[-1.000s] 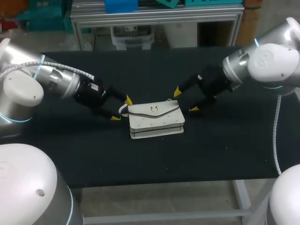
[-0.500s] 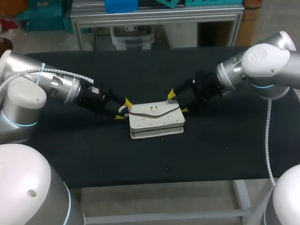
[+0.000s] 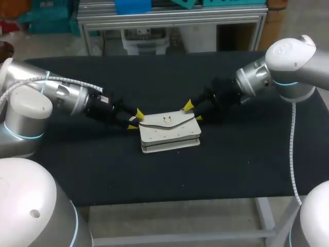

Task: Pick up the bag, open it, inspect its contents, close it, and place it on the opposite side

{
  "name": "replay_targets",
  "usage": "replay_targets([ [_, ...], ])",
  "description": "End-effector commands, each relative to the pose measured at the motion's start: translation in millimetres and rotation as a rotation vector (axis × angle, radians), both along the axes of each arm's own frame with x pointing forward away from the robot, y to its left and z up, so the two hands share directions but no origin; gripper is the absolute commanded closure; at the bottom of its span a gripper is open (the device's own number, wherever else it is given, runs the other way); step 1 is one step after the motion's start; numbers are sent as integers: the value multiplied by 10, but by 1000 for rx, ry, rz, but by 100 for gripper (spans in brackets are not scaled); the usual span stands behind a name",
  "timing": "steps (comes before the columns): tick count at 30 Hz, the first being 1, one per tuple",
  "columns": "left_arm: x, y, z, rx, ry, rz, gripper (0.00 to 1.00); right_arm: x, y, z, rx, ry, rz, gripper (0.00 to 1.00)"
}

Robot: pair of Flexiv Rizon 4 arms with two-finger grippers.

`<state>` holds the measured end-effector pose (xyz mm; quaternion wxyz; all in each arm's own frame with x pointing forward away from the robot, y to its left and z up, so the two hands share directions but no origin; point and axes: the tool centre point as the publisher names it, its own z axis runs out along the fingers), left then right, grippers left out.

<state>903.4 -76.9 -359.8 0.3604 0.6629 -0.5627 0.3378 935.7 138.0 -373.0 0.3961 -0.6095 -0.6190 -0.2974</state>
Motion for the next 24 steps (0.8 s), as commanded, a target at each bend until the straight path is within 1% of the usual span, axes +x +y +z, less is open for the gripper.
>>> replay_targets([
  [1, 3, -13, -30, -8, 3, -1, 53, -37, -9, 26, 1, 7, 24, 44],
  [3, -13, -26, -20, -10, 8, -4, 54, -68, -24, 17, 2, 6, 26, 42],
  [5, -35, -32, 2, -18, 12, -8, 55, -94, -30, 21, 11, 3, 28, 44],
  [9, -74, -52, 25, -28, 36, -16, 55, -144, -15, 28, 14, -3, 32, 43],
  [13, -129, -70, 34, -31, 50, -17, 55, -177, -20, 29, 16, -7, 29, 46],
  [17, -192, -98, 19, -26, 51, -16, 53, -222, -18, 41, 7, -17, 31, 42],
  [18, -193, -116, 6, -26, 50, -15, 53, -233, -14, 37, 8, -17, 32, 38],
  [24, -128, -208, -96, -28, 59, -16, 53, -241, -8, -47, 12, -8, 17, 41],
])
